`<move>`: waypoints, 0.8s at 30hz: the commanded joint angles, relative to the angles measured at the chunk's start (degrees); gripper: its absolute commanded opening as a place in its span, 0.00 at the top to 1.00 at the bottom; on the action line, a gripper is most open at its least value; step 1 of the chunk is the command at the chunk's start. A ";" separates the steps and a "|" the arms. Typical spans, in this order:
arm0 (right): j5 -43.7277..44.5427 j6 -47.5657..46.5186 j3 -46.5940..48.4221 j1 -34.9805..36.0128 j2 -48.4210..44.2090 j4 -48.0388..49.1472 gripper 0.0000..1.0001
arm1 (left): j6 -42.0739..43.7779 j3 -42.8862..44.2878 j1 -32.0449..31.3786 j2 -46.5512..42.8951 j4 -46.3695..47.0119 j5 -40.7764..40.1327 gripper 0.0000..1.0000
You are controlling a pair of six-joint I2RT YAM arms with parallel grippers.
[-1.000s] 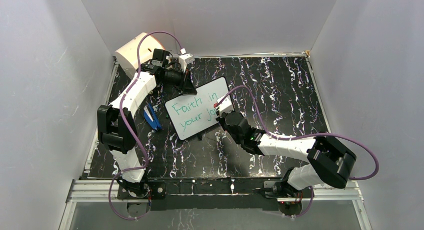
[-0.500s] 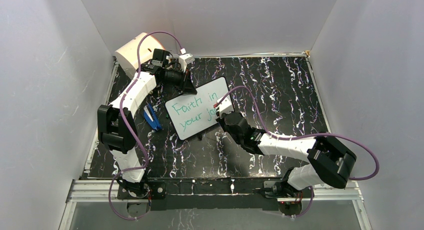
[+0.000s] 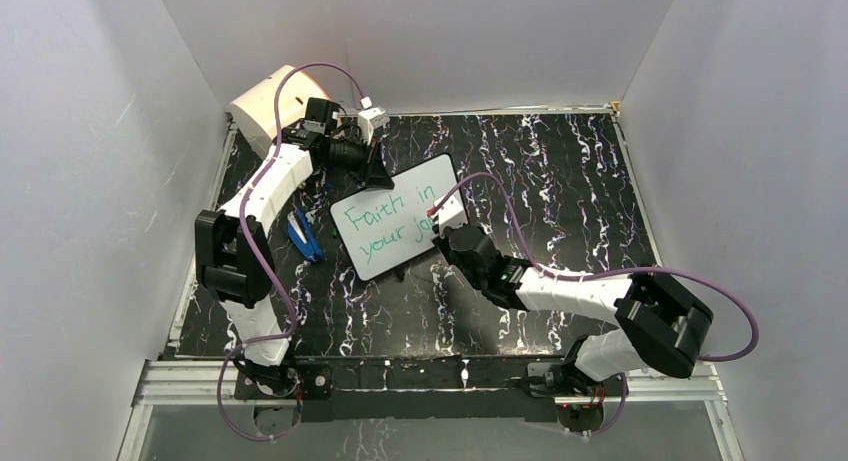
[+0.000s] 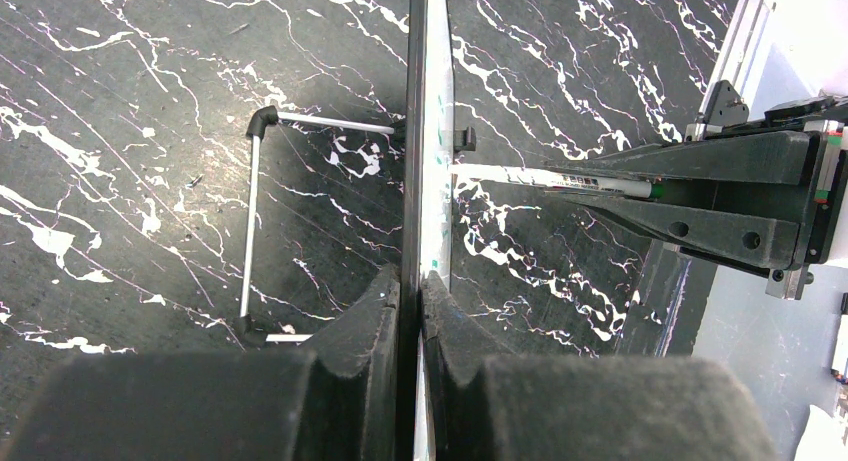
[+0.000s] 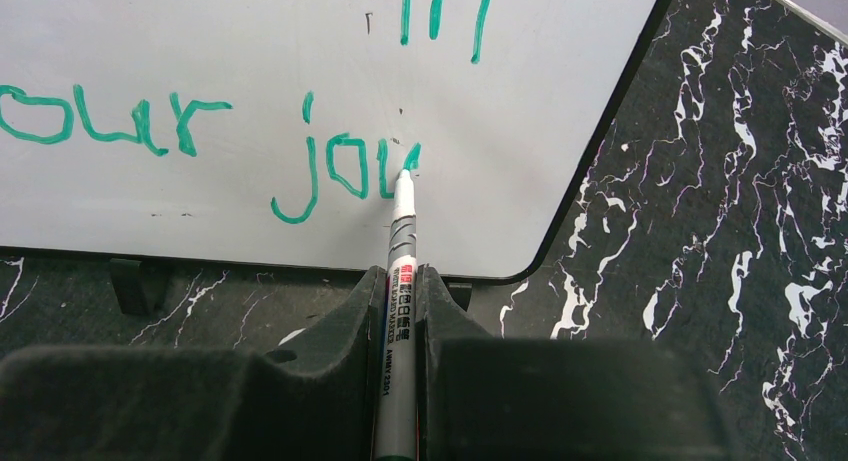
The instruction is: Write a sentence on the whiteboard
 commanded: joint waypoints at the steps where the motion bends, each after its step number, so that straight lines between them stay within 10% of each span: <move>1: 0.49 0.86 -0.12 -0.28 -1.06 -0.64 1.00 | 1.50 -0.97 -0.69 2.31 -4.44 -5.58 1.00; 24: 0.64 0.78 -0.76 -0.32 -3.83 0.33 1.00 | 1.50 -0.97 -0.73 2.32 -4.58 -5.95 1.00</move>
